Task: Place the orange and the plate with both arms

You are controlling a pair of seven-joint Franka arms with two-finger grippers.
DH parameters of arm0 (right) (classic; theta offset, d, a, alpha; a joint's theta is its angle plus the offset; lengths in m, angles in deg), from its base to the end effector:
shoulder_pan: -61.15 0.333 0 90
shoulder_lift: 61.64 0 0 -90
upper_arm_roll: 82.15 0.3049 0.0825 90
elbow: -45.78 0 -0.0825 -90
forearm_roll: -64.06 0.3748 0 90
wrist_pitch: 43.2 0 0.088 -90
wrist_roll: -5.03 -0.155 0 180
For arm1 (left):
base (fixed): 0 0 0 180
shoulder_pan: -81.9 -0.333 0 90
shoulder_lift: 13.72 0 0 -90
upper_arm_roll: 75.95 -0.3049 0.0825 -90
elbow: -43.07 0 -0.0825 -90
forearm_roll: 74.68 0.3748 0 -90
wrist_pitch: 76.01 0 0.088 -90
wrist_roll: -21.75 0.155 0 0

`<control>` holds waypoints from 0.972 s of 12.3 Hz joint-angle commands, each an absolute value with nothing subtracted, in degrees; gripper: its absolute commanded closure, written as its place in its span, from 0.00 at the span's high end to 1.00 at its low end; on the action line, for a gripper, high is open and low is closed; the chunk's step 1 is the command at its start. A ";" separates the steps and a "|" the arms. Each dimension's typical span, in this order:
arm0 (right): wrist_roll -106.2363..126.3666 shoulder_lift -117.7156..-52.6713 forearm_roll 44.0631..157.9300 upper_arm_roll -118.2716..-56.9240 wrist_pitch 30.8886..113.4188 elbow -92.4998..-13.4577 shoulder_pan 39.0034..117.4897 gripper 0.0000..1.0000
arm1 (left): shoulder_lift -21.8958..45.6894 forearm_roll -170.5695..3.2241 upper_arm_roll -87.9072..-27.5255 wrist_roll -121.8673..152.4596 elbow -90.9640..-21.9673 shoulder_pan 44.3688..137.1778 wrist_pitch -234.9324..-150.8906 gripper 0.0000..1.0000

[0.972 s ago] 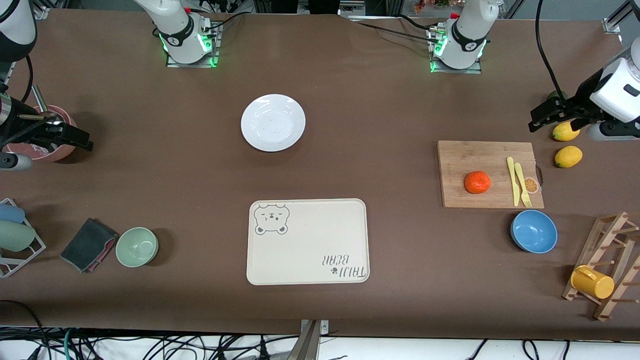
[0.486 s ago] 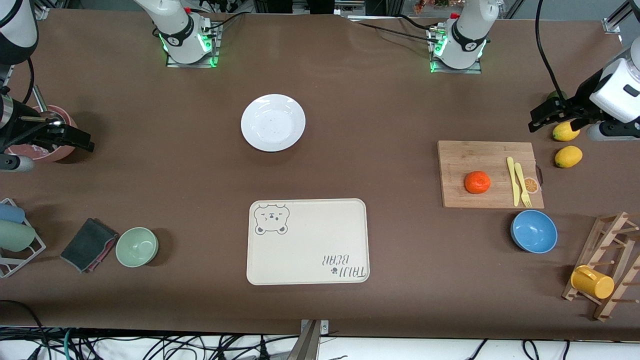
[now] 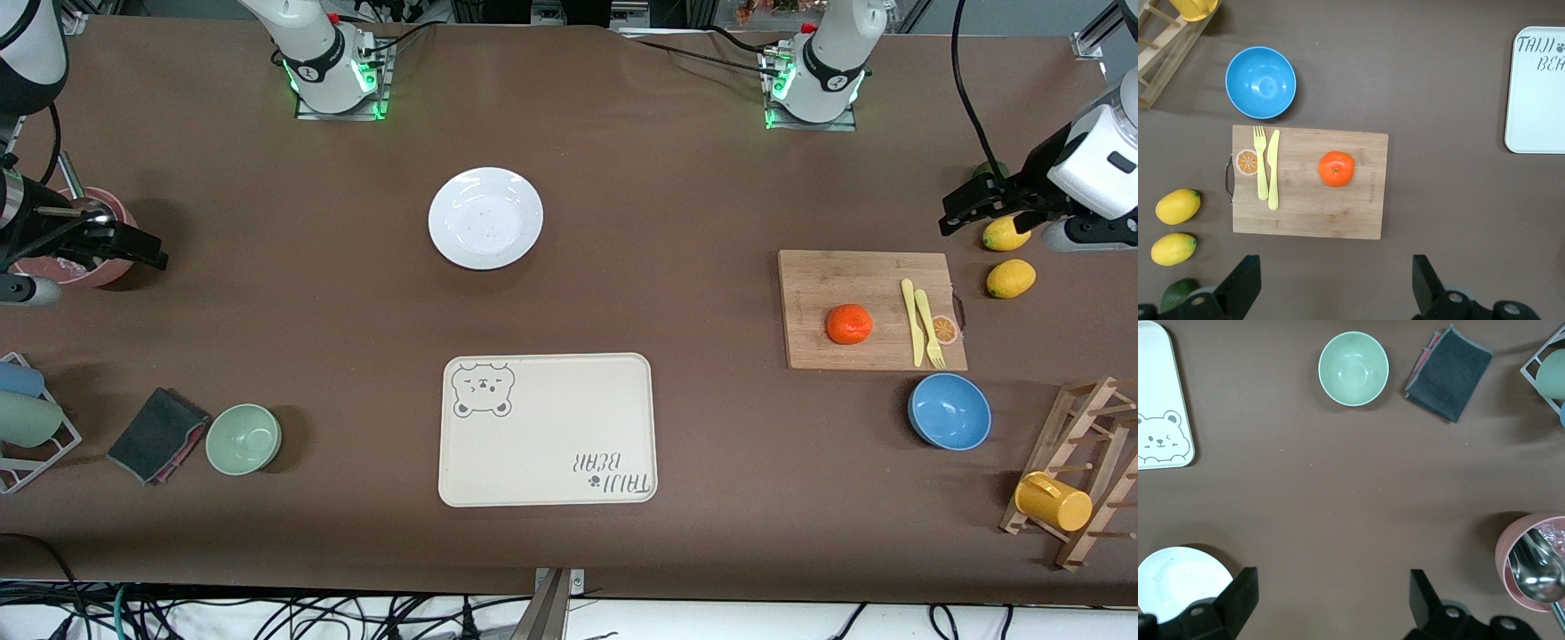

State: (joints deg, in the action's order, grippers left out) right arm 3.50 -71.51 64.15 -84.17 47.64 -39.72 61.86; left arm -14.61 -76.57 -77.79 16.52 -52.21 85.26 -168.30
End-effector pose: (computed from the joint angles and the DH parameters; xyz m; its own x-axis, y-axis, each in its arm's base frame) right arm 0.5898 -0.0119 0.5049 0.9957 -0.0495 -0.0787 -0.0491 -0.9988 0.0066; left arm 0.5397 -0.0192 0.5347 0.9970 0.0660 -0.0396 0.0672 -0.9973 0.0299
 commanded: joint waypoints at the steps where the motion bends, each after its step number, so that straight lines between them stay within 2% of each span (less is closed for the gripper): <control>1: 3.45 -71.22 63.97 -83.82 47.59 -39.91 61.50 1.00 | -13.81 -75.47 -77.54 15.95 -50.36 85.41 -167.07 1.00; 5: 3.45 -71.13 63.97 -83.82 47.50 -39.91 61.59 1.00 | -11.98 -75.91 -77.62 15.42 -50.27 85.24 -167.77 1.00; 8: 3.45 -71.13 63.97 -83.82 47.41 -39.91 61.59 1.00 | -1.89 -76.97 -77.45 15.50 -43.01 85.50 -170.05 1.00; 10: 3.45 -71.22 63.97 -83.82 47.41 -39.91 61.59 1.00 | 7.05 -76.62 -76.57 15.68 -41.40 86.64 -170.41 1.00; 12: 3.45 -71.22 63.97 -83.82 47.41 -39.91 61.68 1.00 | 8.33 -76.17 -75.69 15.77 -41.56 88.66 -170.67 1.00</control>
